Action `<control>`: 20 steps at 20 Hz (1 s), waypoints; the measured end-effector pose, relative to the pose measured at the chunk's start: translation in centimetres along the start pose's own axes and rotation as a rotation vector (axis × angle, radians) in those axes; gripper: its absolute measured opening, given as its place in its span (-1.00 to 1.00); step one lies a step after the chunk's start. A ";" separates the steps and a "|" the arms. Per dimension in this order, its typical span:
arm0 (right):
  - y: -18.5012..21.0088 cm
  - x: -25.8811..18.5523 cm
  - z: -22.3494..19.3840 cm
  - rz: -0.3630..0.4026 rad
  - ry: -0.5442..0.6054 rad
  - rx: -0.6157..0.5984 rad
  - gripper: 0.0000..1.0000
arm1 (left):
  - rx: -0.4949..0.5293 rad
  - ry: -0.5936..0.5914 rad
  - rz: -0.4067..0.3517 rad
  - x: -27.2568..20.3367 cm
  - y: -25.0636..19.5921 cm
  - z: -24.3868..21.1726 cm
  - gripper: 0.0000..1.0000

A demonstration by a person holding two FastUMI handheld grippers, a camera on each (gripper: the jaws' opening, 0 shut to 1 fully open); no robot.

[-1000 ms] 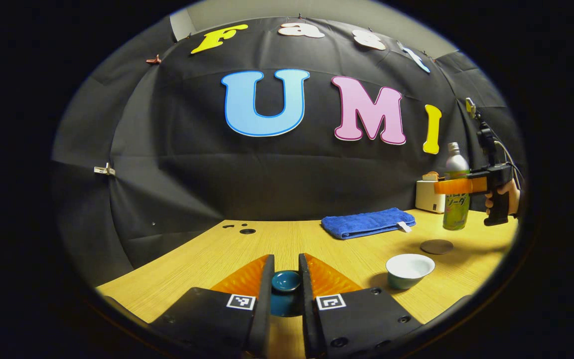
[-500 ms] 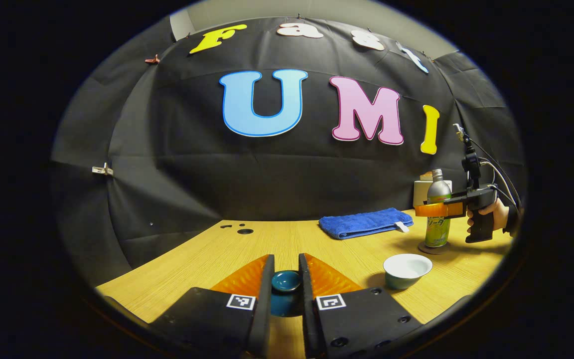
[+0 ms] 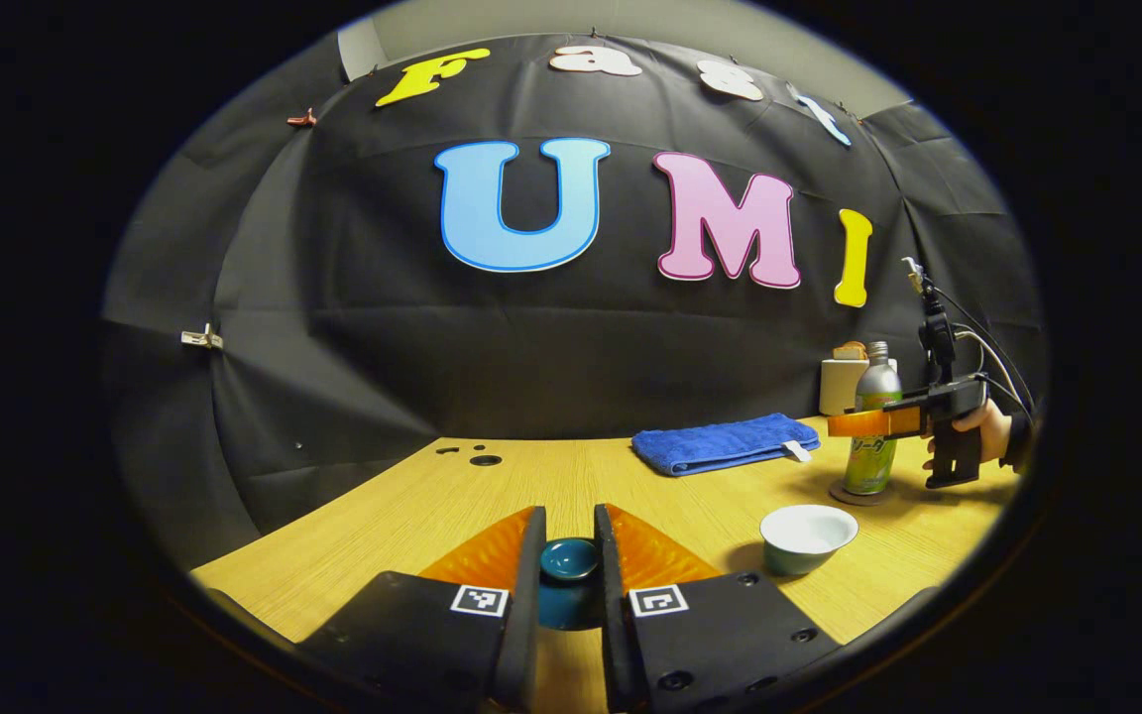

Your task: Open the teacup lid with one hand, grasp the water bottle and pour water into the teacup with the other hand; after pouring, place the water bottle on the coaster and then close the teacup lid.

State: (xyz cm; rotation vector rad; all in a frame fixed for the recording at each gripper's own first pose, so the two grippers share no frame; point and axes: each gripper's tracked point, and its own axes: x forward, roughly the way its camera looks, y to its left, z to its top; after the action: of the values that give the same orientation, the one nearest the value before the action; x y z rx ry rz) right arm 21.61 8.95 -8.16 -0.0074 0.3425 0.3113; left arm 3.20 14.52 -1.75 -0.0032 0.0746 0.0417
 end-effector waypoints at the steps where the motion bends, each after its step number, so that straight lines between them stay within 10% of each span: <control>1: 0.0 -0.1 -0.1 -0.003 0.001 0.001 0.74 | 0.000 0.000 0.000 0.0 0.0 0.1 -0.36; 3: -0.3 -0.4 0.0 -0.010 0.000 0.003 1.00 | 0.000 0.000 0.000 0.0 0.0 0.0 -0.40; 20: -0.1 -10.7 -0.1 -0.064 0.006 -0.107 0.95 | 0.001 -0.001 0.006 -0.1 -0.2 0.1 -0.40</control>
State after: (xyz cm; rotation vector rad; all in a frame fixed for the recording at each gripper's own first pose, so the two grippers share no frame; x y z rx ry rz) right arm 12.05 5.66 -4.75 -0.1241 0.3302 0.2655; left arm 3.08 14.31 -1.65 -0.0015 0.0738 0.0478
